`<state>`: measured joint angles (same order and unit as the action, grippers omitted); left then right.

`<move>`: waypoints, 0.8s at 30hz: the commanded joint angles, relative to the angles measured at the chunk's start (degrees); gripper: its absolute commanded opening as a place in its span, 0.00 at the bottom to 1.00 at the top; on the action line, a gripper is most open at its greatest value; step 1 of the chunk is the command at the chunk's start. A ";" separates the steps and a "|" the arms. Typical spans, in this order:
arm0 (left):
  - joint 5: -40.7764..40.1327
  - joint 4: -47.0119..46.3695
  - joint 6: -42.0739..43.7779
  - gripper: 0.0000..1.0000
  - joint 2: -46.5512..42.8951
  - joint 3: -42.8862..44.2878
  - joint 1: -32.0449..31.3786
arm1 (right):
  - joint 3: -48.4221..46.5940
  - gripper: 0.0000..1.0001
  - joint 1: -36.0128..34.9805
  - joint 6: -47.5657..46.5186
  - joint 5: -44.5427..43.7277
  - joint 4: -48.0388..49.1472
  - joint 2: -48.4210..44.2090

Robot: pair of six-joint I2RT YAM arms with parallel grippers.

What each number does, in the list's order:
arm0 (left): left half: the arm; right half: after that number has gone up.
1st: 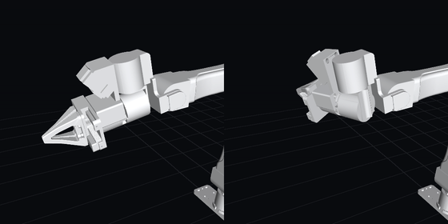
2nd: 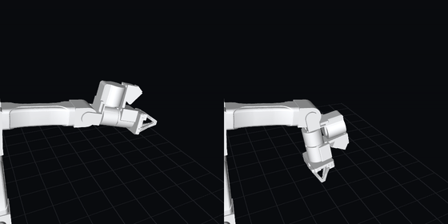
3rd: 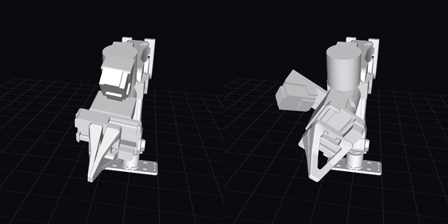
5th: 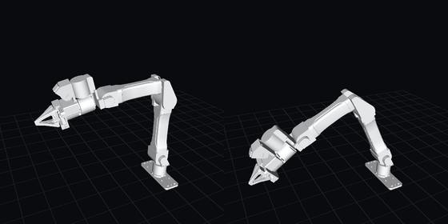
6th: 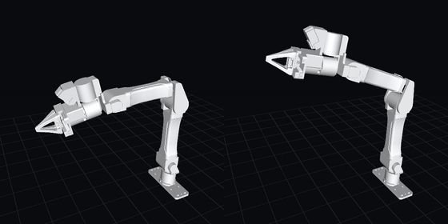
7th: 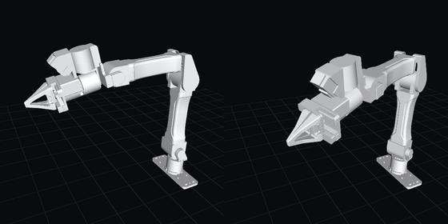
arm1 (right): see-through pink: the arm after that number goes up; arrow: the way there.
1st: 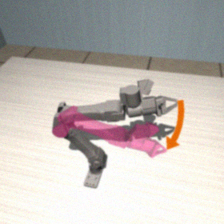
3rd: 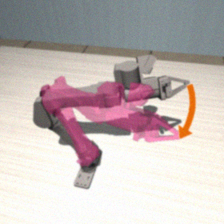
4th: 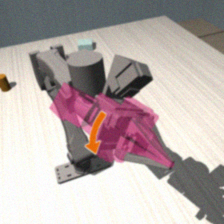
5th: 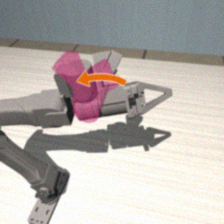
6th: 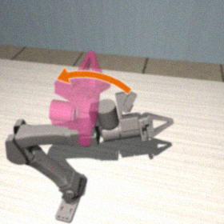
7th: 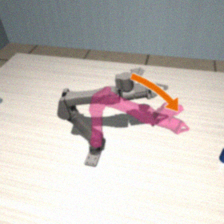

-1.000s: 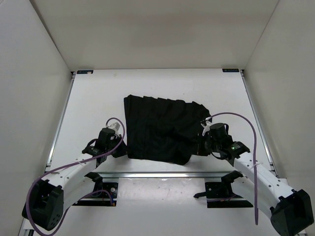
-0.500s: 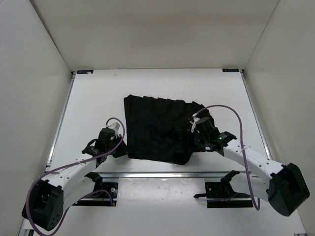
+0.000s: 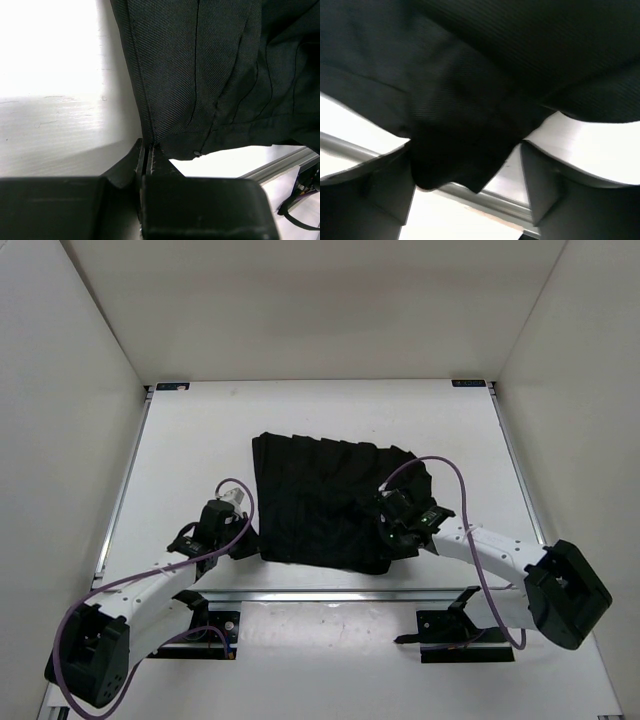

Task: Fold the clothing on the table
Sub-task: Flatten the skirt out

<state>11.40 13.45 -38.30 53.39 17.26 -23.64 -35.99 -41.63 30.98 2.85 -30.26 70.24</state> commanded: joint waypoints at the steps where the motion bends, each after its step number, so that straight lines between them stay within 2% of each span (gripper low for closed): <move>1: 0.56 -2.20 0.16 0.00 0.58 0.14 -0.27 | 1.27 0.57 0.06 -0.39 -2.06 -0.76 2.10; 2: 0.90 -2.46 0.42 0.00 0.67 0.15 -0.09 | 1.36 0.41 0.40 -0.40 -2.41 -1.37 2.36; 3: 0.73 -2.38 0.60 0.00 0.49 0.32 0.17 | 1.18 0.05 0.67 -0.31 -2.24 -1.90 2.53; 4: 0.73 -2.55 0.60 0.00 0.75 0.41 0.69 | 1.18 0.00 0.84 -0.22 -2.85 -2.86 2.28; 8: -1.11 -4.22 1.21 0.00 2.60 2.25 1.49 | -2.32 0.00 3.65 -4.16 -5.48 -4.98 3.58; 11: -0.95 -5.72 4.37 0.00 9.09 8.48 4.55 | -10.31 0.00 7.08 -11.36 -10.39 -4.72 7.09; 13: 0.99 -2.92 7.53 0.00 14.44 18.11 6.32 | -19.34 0.00 7.96 -16.63 -13.57 -5.51 8.86; 17: -3.30 2.62 9.39 0.00 13.25 29.92 5.71 | -26.24 0.00 7.70 -20.52 -12.27 -7.08 7.99; 20: -1.91 4.30 8.69 0.00 9.91 26.37 5.80 | -23.71 0.00 8.23 -19.99 -8.50 -11.21 8.86; 21: -1.73 3.95 8.25 0.00 8.85 22.51 5.54 | -22.56 0.04 8.49 -18.95 -6.30 -11.40 8.69; 22: -1.99 3.08 7.38 0.00 7.19 19.95 4.84 | -18.81 0.25 8.32 -18.42 -3.67 -11.14 7.56; 24: -0.60 0.10 5.00 0.00 5.42 11.00 4.39 | -12.82 0.42 7.71 -16.49 -0.31 -10.09 5.62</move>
<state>10.07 11.29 -31.38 59.72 38.41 -18.46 -55.83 -33.63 13.76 -2.94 -35.94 77.69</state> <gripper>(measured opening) 0.064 0.361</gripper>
